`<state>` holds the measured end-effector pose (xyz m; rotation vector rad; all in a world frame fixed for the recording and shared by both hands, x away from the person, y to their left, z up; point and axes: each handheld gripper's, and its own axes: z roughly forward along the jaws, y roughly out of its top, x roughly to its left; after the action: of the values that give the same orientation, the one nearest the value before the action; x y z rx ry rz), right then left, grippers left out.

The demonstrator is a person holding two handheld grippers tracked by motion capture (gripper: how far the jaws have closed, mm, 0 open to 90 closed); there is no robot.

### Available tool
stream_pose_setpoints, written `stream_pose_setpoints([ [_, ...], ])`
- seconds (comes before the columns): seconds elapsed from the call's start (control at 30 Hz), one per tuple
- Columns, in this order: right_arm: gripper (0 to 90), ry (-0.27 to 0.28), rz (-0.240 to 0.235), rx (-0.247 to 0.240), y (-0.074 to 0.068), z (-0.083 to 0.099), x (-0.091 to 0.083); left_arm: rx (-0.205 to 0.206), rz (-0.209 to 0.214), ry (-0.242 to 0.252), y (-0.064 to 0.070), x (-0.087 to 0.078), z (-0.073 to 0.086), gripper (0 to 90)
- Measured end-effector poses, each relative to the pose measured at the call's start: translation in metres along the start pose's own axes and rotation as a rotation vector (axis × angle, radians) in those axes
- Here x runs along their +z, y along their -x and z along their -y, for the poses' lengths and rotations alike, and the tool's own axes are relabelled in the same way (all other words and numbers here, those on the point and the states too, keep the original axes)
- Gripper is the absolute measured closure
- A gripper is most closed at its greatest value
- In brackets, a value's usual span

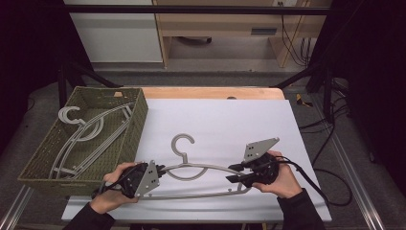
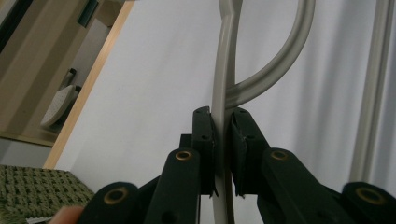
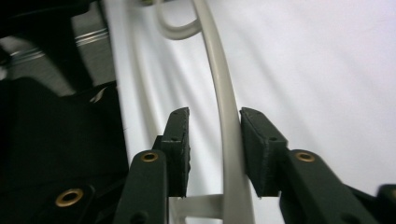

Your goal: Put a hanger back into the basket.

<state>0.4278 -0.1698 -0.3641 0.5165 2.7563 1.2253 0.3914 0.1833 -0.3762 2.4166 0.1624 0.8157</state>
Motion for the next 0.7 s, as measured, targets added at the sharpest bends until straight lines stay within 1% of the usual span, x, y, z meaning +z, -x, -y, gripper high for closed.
stream_pose_setpoints([
  [0.03, 64.4, 0.009, 0.012, 0.023, 0.002, 0.001, 0.0, 0.0, -0.01, -0.012, 0.001, -0.001, -0.002, 81.0],
  [0.07, 64.0, 0.023, 0.011, 0.024, 0.004, 0.002, 0.0, 0.0, -0.01, -0.012, 0.001, -0.001, -0.002, 81.0],
  [0.1, 63.4, 0.026, 0.019, 0.041, 0.004, 0.002, 0.0, -0.01, -0.006, -0.019, 0.002, 0.0, -0.004, 81.1],
  [0.13, 63.4, 0.026, 0.019, 0.041, 0.004, 0.002, 0.0, -0.01, -0.006, -0.019, 0.002, 0.0, -0.004, 81.2],
  [0.17, 58.9, 0.044, 0.035, 0.057, 0.006, 0.002, -0.001, -0.027, -0.005, -0.019, 0.002, 0.001, -0.005, 81.2],
  [0.2, 58.4, 0.049, 0.039, 0.058, 0.007, 0.003, -0.002, -0.033, -0.004, -0.021, 0.002, 0.001, -0.005, 81.2],
  [0.23, 58.4, 0.049, 0.039, 0.058, 0.007, 0.003, -0.002, -0.049, -0.006, -0.025, 0.003, 0.001, -0.006, 81.2],
  [0.27, 51.9, 0.076, 0.066, 0.083, 0.008, 0.003, -0.004, -0.056, -0.007, -0.027, 0.003, 0.001, -0.007, 81.3],
  [0.3, 49.4, 0.089, 0.079, 0.095, 0.008, 0.004, -0.005, -0.087, -0.009, -0.032, 0.002, 0.001, -0.008, 81.3],
  [0.33, 49.4, 0.089, 0.079, 0.095, 0.008, 0.004, -0.005, -0.087, -0.009, -0.032, 0.002, 0.001, -0.008, 81.3],
  [0.37, 42.2, 0.122, 0.119, 0.124, 0.01, 0.005, -0.009, -0.12, -0.021, -0.046, 0.001, 0.001, -0.008, 81.3],
  [0.4, 42.2, 0.122, 0.119, 0.124, 0.01, 0.005, -0.009, -0.12, -0.021, -0.046, 0.001, 0.001, -0.008, 81.3],
  [0.43, 37.1, 0.147, 0.161, 0.146, 0.012, 0.008, -0.014, -0.16, -0.026, -0.053, 0.0, 0.002, -0.008, 81.3],
  [0.47, 37.1, 0.147, 0.161, 0.146, 0.012, 0.008, -0.014, -0.16, -0.026, -0.053, 0.0, 0.002, -0.008, 81.3],
  [0.5, 34.8, 0.171, 0.193, 0.171, 0.014, 0.012, -0.018, -0.196, -0.031, -0.06, -0.001, 0.004, -0.008, 81.3],
  [0.53, 34.8, 0.171, 0.193, 0.171, 0.014, 0.012, -0.018, -0.196, -0.031, -0.06, -0.001, 0.004, -0.008, 81.3],
  [0.57, 29.7, 0.193, 0.219, 0.195, 0.016, 0.016, -0.021, -0.227, -0.029, -0.067, -0.002, 0.004, -0.007, 81.3],
  [0.6, 29.7, 0.193, 0.219, 0.195, 0.016, 0.016, -0.021, -0.227, -0.029, -0.067, -0.002, 0.004, -0.007, 81.3],
  [0.63, 26.4, 0.198, 0.265, 0.231, 0.018, 0.021, -0.024, -0.263, -0.034, -0.071, -0.003, 0.005, -0.007, 81.3],
  [0.67, 26.5, 0.198, 0.277, 0.244, 0.018, 0.023, -0.025, -0.263, -0.034, -0.071, -0.003, 0.005, -0.007, 81.3],
  [0.7, 26.5, 0.198, 0.277, 0.244, 0.018, 0.023, -0.025, -0.271, -0.035, -0.074, -0.005, 0.004, -0.007, 81.3],
])
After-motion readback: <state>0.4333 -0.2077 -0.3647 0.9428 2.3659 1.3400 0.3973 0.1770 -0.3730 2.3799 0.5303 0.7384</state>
